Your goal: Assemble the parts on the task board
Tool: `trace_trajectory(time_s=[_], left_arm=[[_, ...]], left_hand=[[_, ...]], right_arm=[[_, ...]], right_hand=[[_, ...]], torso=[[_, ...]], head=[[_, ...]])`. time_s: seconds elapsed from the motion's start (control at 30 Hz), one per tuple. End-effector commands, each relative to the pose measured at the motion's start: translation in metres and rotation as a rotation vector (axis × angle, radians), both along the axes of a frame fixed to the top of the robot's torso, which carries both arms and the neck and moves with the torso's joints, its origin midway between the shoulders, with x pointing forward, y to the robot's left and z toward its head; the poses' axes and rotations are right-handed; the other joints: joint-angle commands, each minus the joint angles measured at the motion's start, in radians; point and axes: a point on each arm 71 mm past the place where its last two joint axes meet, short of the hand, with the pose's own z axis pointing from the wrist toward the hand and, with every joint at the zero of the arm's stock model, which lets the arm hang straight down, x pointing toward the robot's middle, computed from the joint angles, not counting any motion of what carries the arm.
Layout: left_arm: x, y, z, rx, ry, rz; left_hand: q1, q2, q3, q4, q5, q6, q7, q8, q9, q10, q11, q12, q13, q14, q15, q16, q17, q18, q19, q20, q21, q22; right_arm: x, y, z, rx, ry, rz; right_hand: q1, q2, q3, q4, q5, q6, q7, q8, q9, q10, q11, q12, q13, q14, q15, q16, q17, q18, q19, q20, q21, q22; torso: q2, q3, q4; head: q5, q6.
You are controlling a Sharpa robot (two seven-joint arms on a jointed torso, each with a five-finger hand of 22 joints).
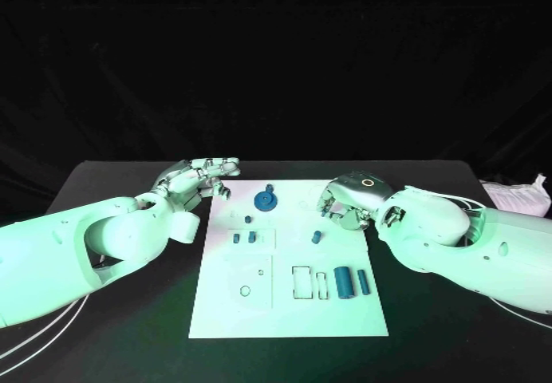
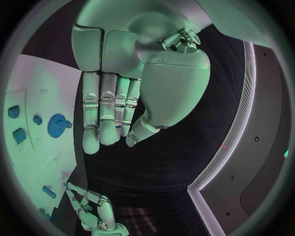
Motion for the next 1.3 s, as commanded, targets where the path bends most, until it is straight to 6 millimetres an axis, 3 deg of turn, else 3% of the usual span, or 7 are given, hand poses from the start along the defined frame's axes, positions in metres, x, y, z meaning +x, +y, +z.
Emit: trace_trajectory(time_s=[0.03, 0.3, 0.57, 0.7, 0.97, 1.3], left_arm=[[-0.001, -0.002, 0.001, -0.009, -0.006, -0.014], [-0.001, -0.005, 0.001, -0.011, -0.005, -0.021], [-0.002, -0.008, 0.001, -0.011, -0.007, -0.028], [-0.003, -0.009, 0.001, -0.012, -0.007, -0.033], [-0.003, -0.01, 0.001, -0.012, -0.006, -0.035], [-0.003, -0.011, 0.001, -0.01, -0.004, -0.037]], left_hand=[[0.004, 0.007, -0.004, 0.0, -0.001, -0.006, 0.001, 0.004, -0.001, -0.005, -0.001, 0.003, 0.001, -0.008, -0.001, -0.003, -0.001, 0.01, -0.006, 0.001, -0.003, -0.001], [0.004, 0.007, -0.005, -0.001, -0.001, -0.006, 0.001, 0.004, -0.002, -0.006, -0.001, 0.004, 0.001, -0.009, -0.001, -0.003, -0.001, 0.01, -0.006, 0.001, -0.003, -0.001], [0.005, 0.007, -0.005, -0.001, -0.001, -0.007, 0.001, 0.004, -0.002, -0.007, 0.0, 0.005, 0.001, -0.009, -0.001, -0.004, -0.002, 0.01, -0.005, 0.001, -0.004, -0.001], [0.006, 0.007, -0.006, -0.002, -0.001, -0.007, 0.002, 0.004, -0.002, -0.008, 0.0, 0.006, 0.002, -0.01, -0.001, -0.004, -0.003, 0.01, -0.005, 0.001, -0.004, -0.001], [0.006, 0.007, -0.006, -0.002, -0.001, -0.008, 0.002, 0.004, -0.002, -0.008, 0.0, 0.006, 0.002, -0.01, 0.0, -0.004, -0.003, 0.01, -0.005, 0.001, -0.004, -0.002], [0.006, 0.007, -0.006, -0.002, -0.001, -0.008, 0.002, 0.004, -0.002, -0.008, 0.0, 0.006, 0.002, -0.01, 0.0, -0.004, -0.003, 0.01, -0.005, 0.001, -0.004, -0.002]], right_arm=[[-0.007, 0.015, 0.003, 0.032, 0.01, 0.036], [-0.027, 0.06, 0.004, 0.067, 0.025, 0.157], [-0.041, 0.091, -0.008, 0.084, 0.072, 0.237], [-0.045, 0.099, -0.017, 0.088, 0.109, 0.256], [-0.05, 0.107, -0.03, 0.082, 0.154, 0.269], [-0.052, 0.112, -0.038, 0.069, 0.173, 0.278]], right_hand=[[-0.011, 0.0, 0.001, 0.004, -0.002, 0.004, 0.007, -0.003, 0.001, 0.019, -0.01, -0.003, 0.0, 0.022, -0.002, 0.006, -0.001, -0.009, 0.004, 0.001, 0.004, 0.002], [-0.01, 0.002, 0.003, 0.003, -0.003, 0.002, 0.008, -0.005, 0.001, 0.018, -0.01, -0.006, -0.001, 0.022, -0.002, 0.007, -0.001, -0.009, 0.003, 0.001, 0.003, 0.0], [-0.009, 0.003, 0.004, 0.002, -0.002, 0.001, 0.009, -0.006, 0.001, 0.018, -0.009, -0.007, -0.001, 0.022, -0.002, 0.008, -0.001, -0.008, 0.001, 0.001, 0.002, -0.002], [-0.009, 0.004, 0.005, 0.002, -0.002, 0.0, 0.01, -0.007, 0.002, 0.018, -0.009, -0.008, -0.001, 0.022, -0.002, 0.007, -0.002, -0.008, 0.001, 0.001, 0.002, -0.003], [-0.009, 0.004, 0.005, 0.001, -0.002, -0.001, 0.012, -0.008, 0.002, 0.016, -0.007, -0.01, -0.001, 0.021, -0.001, 0.007, -0.003, -0.007, -0.001, 0.002, 0.001, -0.006], [-0.01, 0.005, 0.005, 0.001, -0.002, -0.003, 0.013, -0.009, 0.002, 0.015, -0.006, -0.012, -0.001, 0.021, 0.0, 0.007, -0.004, -0.007, -0.001, 0.002, 0.001, -0.006]], torso=[[0.001, 0.0001, 0.0009], [0.0, -0.0013, 0.0], [0.0, -0.0023, 0.0032], [0.0, -0.0037, 0.0031], [0.001, -0.0016, 0.0003], [0.0, -0.0012, 0.0022]], head=[[0.008, -0.004], [0.032, -0.016], [0.044, -0.027], [0.048, -0.03], [0.057, -0.035], [0.06, -0.04]])
